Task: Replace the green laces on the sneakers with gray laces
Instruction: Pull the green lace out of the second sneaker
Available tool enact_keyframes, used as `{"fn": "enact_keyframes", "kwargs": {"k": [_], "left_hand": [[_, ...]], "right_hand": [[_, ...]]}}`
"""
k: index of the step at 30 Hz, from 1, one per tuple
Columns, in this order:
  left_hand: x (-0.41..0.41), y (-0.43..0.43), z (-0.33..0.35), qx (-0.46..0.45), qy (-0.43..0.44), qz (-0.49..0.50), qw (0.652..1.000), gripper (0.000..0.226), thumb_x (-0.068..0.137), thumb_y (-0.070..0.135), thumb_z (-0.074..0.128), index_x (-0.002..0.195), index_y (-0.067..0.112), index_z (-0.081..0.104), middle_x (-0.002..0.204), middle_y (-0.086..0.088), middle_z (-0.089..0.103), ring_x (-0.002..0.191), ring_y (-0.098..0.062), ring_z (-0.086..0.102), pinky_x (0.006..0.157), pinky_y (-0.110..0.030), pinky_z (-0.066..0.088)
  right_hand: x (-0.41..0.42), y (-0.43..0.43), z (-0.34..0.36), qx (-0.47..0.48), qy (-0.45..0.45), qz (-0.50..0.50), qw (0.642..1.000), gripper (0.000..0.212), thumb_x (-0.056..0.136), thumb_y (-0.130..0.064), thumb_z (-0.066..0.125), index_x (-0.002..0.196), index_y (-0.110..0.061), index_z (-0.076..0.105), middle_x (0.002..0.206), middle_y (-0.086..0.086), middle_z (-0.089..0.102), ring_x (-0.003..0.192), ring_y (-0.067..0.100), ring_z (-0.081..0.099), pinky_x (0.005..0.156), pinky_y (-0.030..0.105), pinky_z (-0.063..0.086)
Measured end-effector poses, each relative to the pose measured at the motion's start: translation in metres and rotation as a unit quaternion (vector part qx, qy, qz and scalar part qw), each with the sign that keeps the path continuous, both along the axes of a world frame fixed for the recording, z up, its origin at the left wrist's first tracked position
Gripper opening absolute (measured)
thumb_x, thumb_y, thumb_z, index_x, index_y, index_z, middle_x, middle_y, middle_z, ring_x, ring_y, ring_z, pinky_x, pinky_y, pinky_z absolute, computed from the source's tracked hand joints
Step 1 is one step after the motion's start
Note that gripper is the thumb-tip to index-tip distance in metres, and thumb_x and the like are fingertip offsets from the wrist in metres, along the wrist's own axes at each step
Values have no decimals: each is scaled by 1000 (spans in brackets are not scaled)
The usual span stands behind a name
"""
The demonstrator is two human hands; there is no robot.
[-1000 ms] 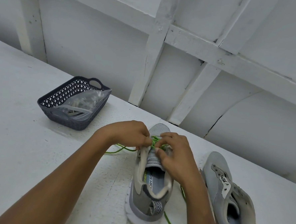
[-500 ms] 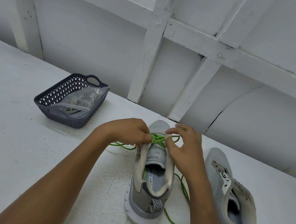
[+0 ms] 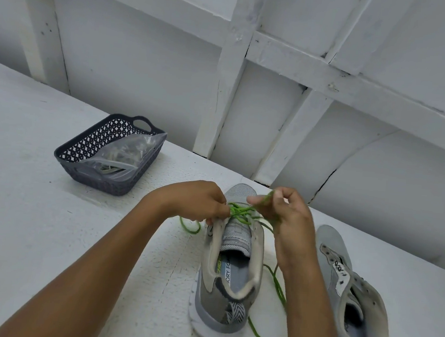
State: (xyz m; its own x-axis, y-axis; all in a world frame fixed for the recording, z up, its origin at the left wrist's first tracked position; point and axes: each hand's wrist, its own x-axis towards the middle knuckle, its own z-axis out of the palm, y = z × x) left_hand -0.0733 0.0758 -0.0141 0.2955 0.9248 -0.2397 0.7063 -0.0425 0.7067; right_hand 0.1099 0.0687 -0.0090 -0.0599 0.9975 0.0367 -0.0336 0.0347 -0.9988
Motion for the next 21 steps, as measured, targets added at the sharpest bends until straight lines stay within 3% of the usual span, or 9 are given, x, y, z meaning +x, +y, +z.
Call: {"fn": "enact_keyframes", "kwargs": {"k": [3,6,8,10,12,13,16,19,21], "left_hand": [[1,0,0,-3,-6,1,1000,29,93,25,53,71,11,65,63,7,63,48,-5,47,53,-20,40],[3,-1,0,3,-4,2,1000,31,94,24,53,66,13,60,51,10,58,43,-2,44,48,-16,37],[5,-1,1,6,5,0,1000,30,94,24,52,66,14,58,52,10,57,44,-4,44,48,-17,37],[5,-1,2,5,6,-1,1000,30,93,25,53,66,14,58,56,8,58,47,-6,45,52,-21,38],[5,-2,2,5,8,0,1000,30,93,24,52,66,14,58,58,7,59,47,-5,45,54,-22,39],[4,-2,3,6,11,-1,1000,30,93,24,52,66,14,58,59,7,60,46,-3,45,54,-22,39],[4,-3,4,6,17,-2,1000,29,93,25,52,67,14,58,60,7,61,49,-5,46,53,-22,38],[2,-2,4,3,13,-4,1000,29,94,26,51,68,15,59,61,7,61,55,-11,49,53,-22,39],[2,-2,3,4,10,-3,1000,30,95,26,51,68,16,59,58,8,60,52,-8,49,50,-18,39]], "right_hand": [[8,1,5,-29,32,-18,999,20,102,-11,49,82,-10,53,50,-5,40,45,12,43,62,33,54],[10,1,5,30,-179,-14,983,17,93,-19,65,77,-14,66,54,-11,46,48,7,37,56,22,42],[5,0,6,77,-357,30,931,10,88,-26,71,78,-23,72,58,-16,53,54,4,44,58,19,36],[-4,0,8,97,-507,63,854,3,85,-29,71,85,-29,74,79,-15,62,77,5,56,67,21,35],[-11,0,8,94,-595,75,794,10,85,-28,69,93,-30,76,95,-7,65,93,15,59,70,25,37],[-13,0,7,93,-607,73,786,11,85,-27,68,93,-29,75,99,-5,66,96,18,60,71,26,39],[-12,1,5,110,-588,73,798,3,85,-26,69,85,-29,71,95,-7,61,92,16,59,72,27,42],[-4,1,4,104,-436,49,892,14,88,-21,69,77,-26,64,89,-10,63,80,3,57,70,21,40],[0,1,7,78,-284,28,955,16,93,-16,65,78,-20,61,92,-9,72,88,3,64,77,23,45]]}}
